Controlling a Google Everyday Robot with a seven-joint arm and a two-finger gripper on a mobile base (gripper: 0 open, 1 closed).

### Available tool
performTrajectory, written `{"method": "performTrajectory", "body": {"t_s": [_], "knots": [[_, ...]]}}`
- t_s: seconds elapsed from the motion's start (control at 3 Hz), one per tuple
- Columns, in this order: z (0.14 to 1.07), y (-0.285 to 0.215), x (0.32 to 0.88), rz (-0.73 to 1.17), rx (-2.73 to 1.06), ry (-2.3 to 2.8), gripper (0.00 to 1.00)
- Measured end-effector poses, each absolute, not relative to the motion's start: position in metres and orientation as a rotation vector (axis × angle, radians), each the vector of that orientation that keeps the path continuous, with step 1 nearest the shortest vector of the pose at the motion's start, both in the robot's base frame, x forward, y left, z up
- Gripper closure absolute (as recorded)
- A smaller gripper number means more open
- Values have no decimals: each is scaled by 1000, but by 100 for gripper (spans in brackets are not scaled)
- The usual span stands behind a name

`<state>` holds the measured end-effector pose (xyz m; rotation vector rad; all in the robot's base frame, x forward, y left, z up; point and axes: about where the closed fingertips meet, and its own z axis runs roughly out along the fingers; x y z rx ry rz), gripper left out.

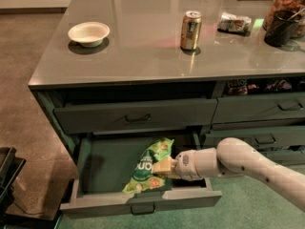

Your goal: Place green rice chip bag into middle drawer

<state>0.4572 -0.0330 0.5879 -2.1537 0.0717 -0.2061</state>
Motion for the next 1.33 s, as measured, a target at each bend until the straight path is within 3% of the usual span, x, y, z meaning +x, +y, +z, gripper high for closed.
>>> {"method": "performTrajectory", "body": {"t_s": [0.67,1.33], "knots": [[537,-24,505,-299,-2148,-7,100],[459,12,555,-263,-2170,-84,100]]}}
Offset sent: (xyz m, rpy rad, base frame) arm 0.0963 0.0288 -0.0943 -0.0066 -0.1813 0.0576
